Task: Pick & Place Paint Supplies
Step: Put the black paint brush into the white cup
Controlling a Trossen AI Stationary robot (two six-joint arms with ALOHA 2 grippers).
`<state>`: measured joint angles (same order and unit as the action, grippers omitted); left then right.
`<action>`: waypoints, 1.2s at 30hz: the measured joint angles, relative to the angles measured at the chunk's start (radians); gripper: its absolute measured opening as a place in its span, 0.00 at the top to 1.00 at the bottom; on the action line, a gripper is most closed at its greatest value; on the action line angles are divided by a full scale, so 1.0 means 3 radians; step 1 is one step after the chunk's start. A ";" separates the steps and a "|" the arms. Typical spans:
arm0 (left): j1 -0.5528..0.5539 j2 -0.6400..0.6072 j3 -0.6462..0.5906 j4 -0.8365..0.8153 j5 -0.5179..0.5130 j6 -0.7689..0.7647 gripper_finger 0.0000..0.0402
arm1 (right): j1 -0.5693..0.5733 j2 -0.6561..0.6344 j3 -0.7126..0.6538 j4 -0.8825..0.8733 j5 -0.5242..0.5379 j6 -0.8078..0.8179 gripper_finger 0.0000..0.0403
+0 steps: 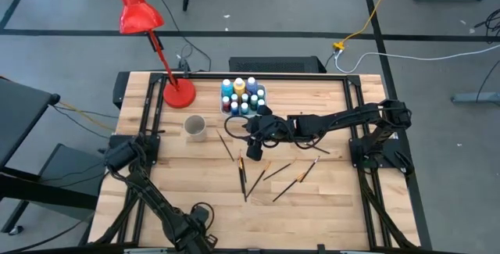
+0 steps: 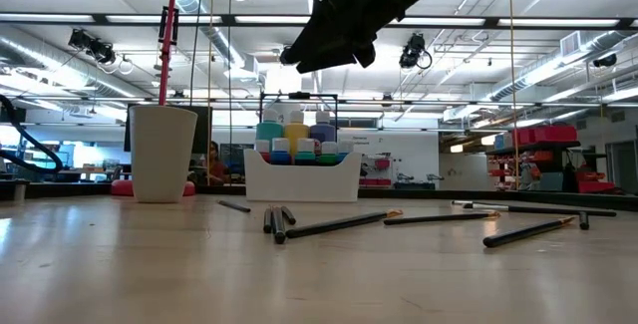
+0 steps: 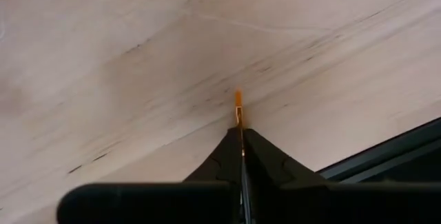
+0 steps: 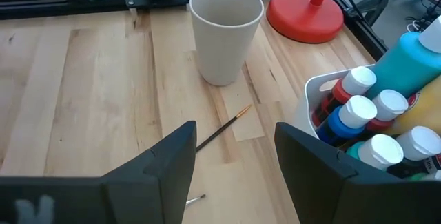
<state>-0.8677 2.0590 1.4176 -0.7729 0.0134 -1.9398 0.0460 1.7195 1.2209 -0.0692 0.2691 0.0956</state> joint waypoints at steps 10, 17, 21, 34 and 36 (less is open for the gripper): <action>0.0027 -0.0029 0.0257 -0.0848 -0.0992 -0.0137 0.99 | 0.0000 0.0000 0.0000 -0.0005 -0.0001 0.0000 0.49; 0.0032 -0.0031 0.0351 -0.1432 -0.1156 -0.0241 0.99 | 0.0000 0.0000 0.0000 -0.0028 -0.0003 0.0000 0.49; 0.0018 -0.0100 0.0353 -0.1676 -0.1308 -0.0336 1.00 | 0.0000 0.0000 0.0000 -0.0028 -0.0004 0.0000 0.49; 0.0204 -0.0933 0.0332 -0.2657 -0.3534 0.0005 1.00 | 0.0000 0.0000 0.0000 -0.0025 -0.0082 0.0076 0.49; 0.0325 -0.1066 0.0334 -0.2666 -0.3948 0.0276 1.00 | -0.0001 0.0000 0.0000 -0.0017 -0.0204 0.0195 0.49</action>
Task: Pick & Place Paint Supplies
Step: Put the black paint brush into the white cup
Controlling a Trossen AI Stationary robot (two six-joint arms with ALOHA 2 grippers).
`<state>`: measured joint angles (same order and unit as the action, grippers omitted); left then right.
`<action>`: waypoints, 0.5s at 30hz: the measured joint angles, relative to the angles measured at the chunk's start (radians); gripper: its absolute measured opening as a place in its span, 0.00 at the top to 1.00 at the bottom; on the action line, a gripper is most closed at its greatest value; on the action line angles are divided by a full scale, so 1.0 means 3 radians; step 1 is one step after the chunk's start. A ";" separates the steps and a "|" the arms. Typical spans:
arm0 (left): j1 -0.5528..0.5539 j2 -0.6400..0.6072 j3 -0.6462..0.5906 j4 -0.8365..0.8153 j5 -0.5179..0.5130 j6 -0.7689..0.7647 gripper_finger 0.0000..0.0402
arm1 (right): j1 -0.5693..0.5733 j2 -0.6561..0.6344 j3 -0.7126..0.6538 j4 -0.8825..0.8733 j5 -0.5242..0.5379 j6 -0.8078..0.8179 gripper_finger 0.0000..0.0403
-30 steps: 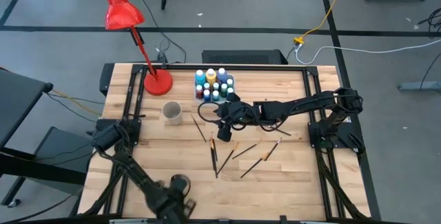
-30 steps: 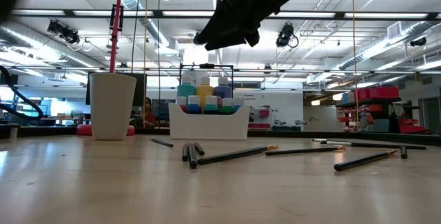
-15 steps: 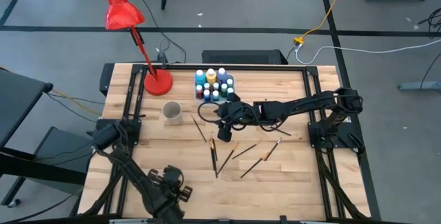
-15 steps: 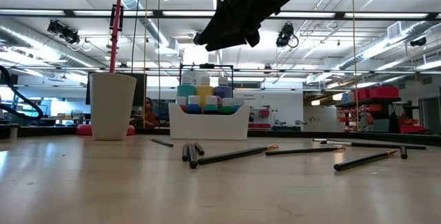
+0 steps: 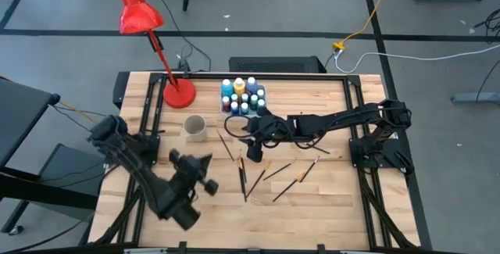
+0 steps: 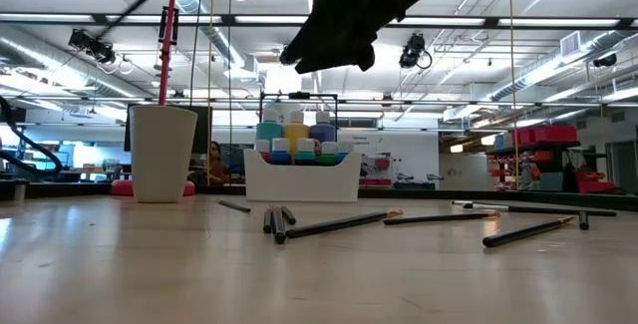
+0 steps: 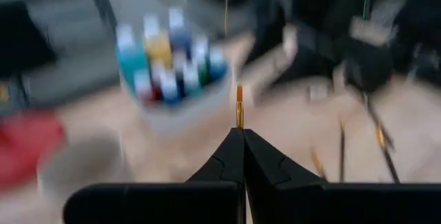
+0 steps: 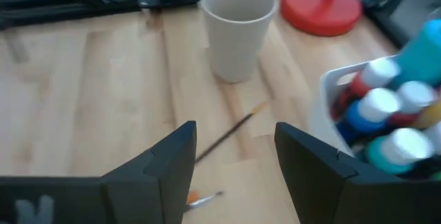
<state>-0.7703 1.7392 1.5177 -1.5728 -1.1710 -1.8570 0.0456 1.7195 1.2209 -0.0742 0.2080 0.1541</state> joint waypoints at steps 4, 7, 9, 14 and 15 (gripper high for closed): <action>0.0285 -0.0196 -0.0004 0.0012 -0.0363 0.0588 0.99 | 0.0001 0.0000 0.0000 0.0011 -0.0248 0.0092 0.49; 0.0542 -0.0315 -0.0001 0.0008 -0.0488 0.0969 1.00 | 0.0002 0.0000 0.0000 -0.0014 -0.0322 0.0092 0.49; 0.0726 -0.0377 -0.0002 0.0021 -0.0525 0.1220 1.00 | 0.0004 0.0000 0.0000 -0.0016 -0.0317 0.0092 0.49; 0.1133 -0.0420 -0.0001 0.0012 -0.0556 0.1583 1.00 | 0.0005 0.0000 0.0000 -0.0049 -0.0316 0.0094 0.49; 0.1201 -0.0420 -0.0002 0.0014 -0.0563 0.1613 1.00 | 0.0006 0.0000 0.0000 -0.0071 -0.0316 0.0094 0.49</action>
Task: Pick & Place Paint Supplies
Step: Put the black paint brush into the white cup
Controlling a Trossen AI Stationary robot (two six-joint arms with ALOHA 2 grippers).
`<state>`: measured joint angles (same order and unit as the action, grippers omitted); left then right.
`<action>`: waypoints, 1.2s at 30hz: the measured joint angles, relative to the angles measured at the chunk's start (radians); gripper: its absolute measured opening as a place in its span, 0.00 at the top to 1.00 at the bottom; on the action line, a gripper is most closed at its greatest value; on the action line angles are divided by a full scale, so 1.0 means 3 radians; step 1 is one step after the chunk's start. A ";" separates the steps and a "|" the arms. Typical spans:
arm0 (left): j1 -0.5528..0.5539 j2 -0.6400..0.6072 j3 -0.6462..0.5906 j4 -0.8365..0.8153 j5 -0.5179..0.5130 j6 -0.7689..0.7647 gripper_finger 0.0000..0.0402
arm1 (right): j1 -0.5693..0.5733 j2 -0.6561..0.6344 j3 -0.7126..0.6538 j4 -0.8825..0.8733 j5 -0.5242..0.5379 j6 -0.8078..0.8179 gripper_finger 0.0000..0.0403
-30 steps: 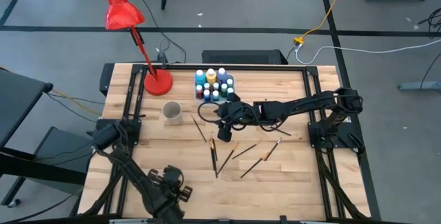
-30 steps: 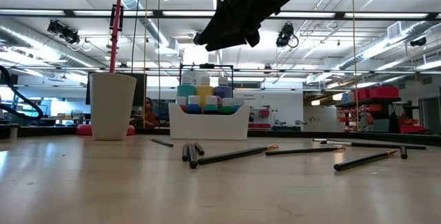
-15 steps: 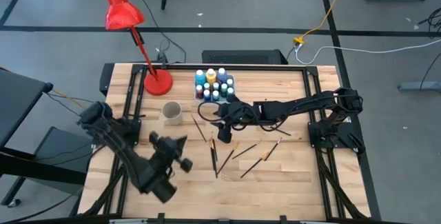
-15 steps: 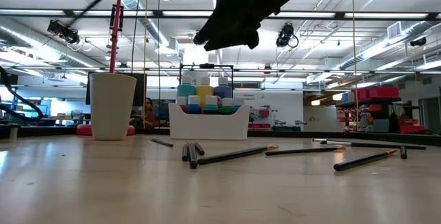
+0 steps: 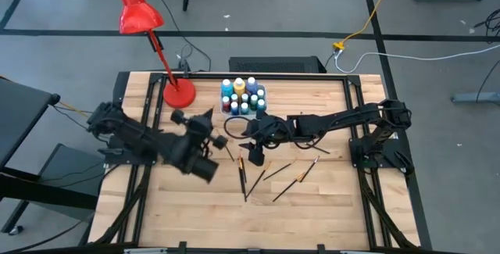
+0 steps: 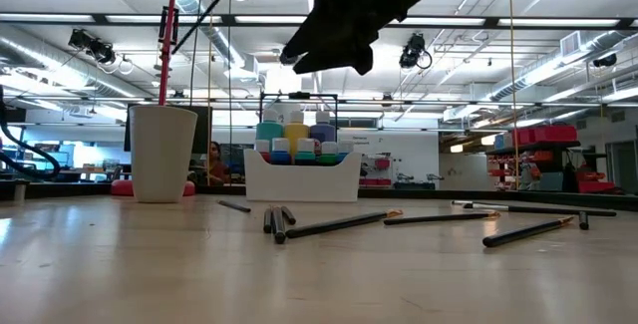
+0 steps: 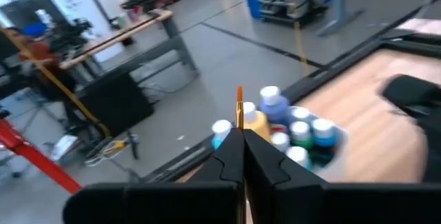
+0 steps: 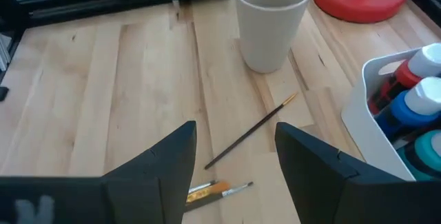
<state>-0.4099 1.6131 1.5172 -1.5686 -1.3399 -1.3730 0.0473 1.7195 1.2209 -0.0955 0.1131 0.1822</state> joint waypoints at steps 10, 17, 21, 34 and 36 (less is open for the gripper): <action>0.0334 -0.0001 -0.0655 0.0315 -0.0221 -0.0693 0.99 | 0.0015 0.0000 0.0000 -0.0389 0.0005 0.0265 0.49; 0.0351 -0.0001 -0.1110 0.0280 -0.0429 -0.1163 0.99 | 0.0097 0.0000 0.0000 -0.0513 0.0010 0.0277 0.49; 0.0426 -0.0001 -0.1215 0.0289 -0.0342 -0.1164 0.99 | 0.0129 0.0000 0.0000 -0.0459 0.0039 0.0276 0.49; 0.0542 0.0003 -0.2027 0.1525 0.0004 -0.0880 0.95 | 0.0154 0.0000 0.0000 -0.0451 0.0267 0.0274 0.49; 0.0549 0.0003 -0.2049 0.1575 0.0091 -0.0797 0.92 | 0.0154 0.0000 0.0000 -0.0438 0.0267 0.0274 0.49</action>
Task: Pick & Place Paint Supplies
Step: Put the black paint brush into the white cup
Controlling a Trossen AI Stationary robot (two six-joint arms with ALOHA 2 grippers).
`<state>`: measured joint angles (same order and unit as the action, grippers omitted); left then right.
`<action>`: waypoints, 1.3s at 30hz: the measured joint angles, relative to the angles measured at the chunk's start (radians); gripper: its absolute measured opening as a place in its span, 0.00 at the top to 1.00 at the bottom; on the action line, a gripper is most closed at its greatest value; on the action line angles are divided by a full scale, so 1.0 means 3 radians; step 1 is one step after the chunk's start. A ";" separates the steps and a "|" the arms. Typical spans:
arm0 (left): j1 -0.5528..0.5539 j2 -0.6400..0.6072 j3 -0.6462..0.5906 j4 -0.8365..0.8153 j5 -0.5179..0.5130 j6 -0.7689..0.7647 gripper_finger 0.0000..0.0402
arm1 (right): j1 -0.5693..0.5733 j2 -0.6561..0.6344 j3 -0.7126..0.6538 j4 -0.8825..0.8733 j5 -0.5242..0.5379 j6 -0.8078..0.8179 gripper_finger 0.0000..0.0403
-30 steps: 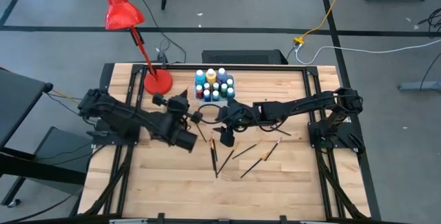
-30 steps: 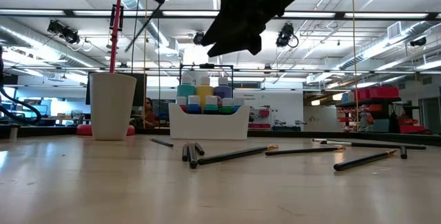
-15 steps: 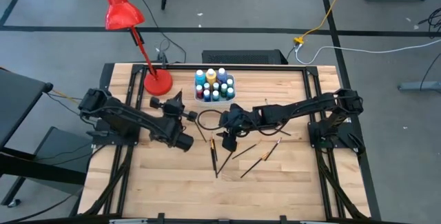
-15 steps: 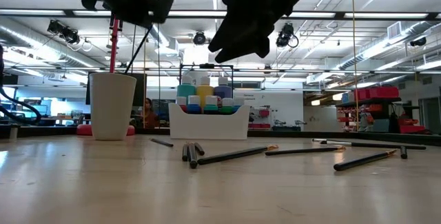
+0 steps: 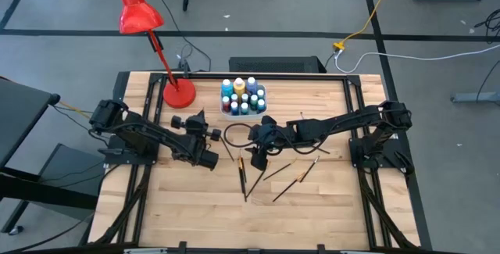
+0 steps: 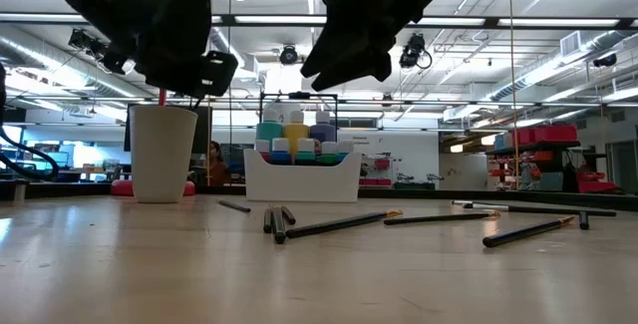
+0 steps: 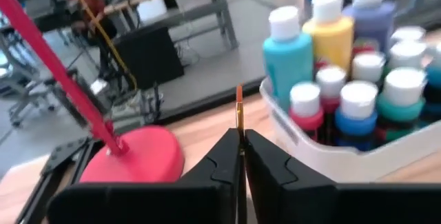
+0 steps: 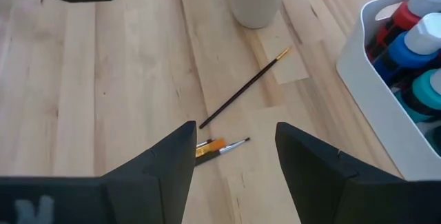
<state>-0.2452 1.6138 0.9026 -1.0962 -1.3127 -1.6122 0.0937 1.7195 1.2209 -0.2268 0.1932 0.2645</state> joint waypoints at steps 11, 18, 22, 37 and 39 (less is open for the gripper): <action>0.0047 0.0000 -0.0015 0.0050 0.0326 0.0059 0.75 | 0.0000 0.0000 -0.0001 0.0034 0.0001 -0.0046 0.49; -0.0046 0.0000 0.0368 -0.0179 0.0078 0.0357 0.71 | 0.0000 0.0000 -0.0002 0.0315 -0.0001 -0.0061 0.49; -0.0097 0.0000 0.0814 -0.0343 -0.0049 0.0753 0.71 | 0.0000 0.0000 -0.0001 0.0567 -0.0001 -0.0061 0.49; -0.0150 -0.0001 0.1362 -0.0102 0.0493 0.1680 0.71 | 0.0001 0.0000 -0.0003 0.1080 -0.0107 -0.0074 0.49; -0.0150 -0.0001 0.1361 -0.0100 0.0534 0.1644 0.71 | 0.0001 0.0000 -0.0003 0.1078 -0.0119 -0.0073 0.49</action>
<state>-0.2901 1.6135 1.3109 -1.1262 -1.1524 -1.1190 0.0940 1.7195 1.2201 0.0967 0.1575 0.2424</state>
